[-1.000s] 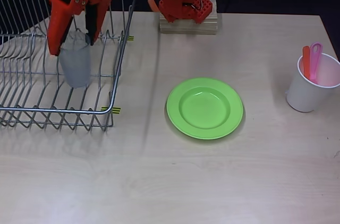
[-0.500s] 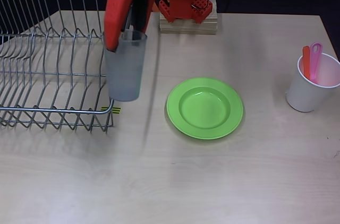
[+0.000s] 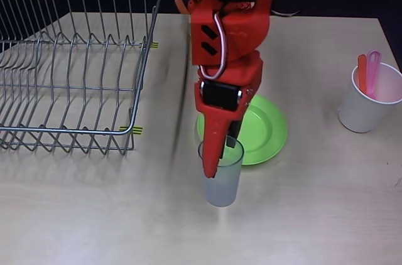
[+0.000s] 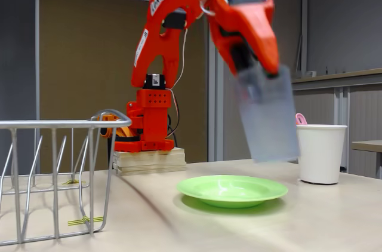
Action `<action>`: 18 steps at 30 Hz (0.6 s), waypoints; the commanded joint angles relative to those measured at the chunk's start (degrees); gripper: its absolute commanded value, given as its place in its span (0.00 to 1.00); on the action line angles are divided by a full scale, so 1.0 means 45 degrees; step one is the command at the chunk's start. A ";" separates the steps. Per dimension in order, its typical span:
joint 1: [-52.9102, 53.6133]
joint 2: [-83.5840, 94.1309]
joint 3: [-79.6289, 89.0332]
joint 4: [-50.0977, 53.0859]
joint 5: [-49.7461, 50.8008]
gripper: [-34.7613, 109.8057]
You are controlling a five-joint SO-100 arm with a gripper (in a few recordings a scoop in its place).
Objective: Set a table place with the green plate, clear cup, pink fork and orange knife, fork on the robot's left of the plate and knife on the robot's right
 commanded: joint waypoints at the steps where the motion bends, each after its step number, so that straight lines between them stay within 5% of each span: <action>1: -0.0664 -0.0605 -0.1211 0.0137 0.1055 0.46; 18: -0.1465 -0.2676 -0.2285 0.0820 0.3047 0.47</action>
